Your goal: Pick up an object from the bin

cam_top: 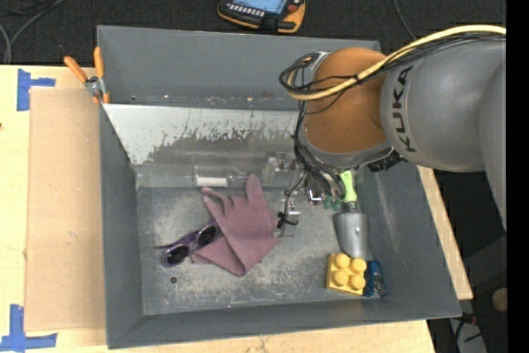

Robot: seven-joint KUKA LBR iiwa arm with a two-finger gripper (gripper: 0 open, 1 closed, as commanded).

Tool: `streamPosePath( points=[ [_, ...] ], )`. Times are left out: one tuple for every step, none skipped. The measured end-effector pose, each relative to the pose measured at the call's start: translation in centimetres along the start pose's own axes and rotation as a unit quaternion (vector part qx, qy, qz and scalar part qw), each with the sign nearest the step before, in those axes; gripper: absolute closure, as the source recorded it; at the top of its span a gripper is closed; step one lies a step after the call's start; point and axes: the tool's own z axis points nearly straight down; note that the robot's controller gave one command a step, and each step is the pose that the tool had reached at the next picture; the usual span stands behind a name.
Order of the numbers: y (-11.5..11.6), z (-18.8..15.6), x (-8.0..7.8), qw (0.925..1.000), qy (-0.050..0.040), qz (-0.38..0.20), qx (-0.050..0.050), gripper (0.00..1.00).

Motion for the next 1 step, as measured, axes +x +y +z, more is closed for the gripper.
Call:
streamPosePath(
  points=[
    [0.0, 0.0, 0.0, 1.0, 0.0, 0.0, 0.0, 0.0]
  ],
)
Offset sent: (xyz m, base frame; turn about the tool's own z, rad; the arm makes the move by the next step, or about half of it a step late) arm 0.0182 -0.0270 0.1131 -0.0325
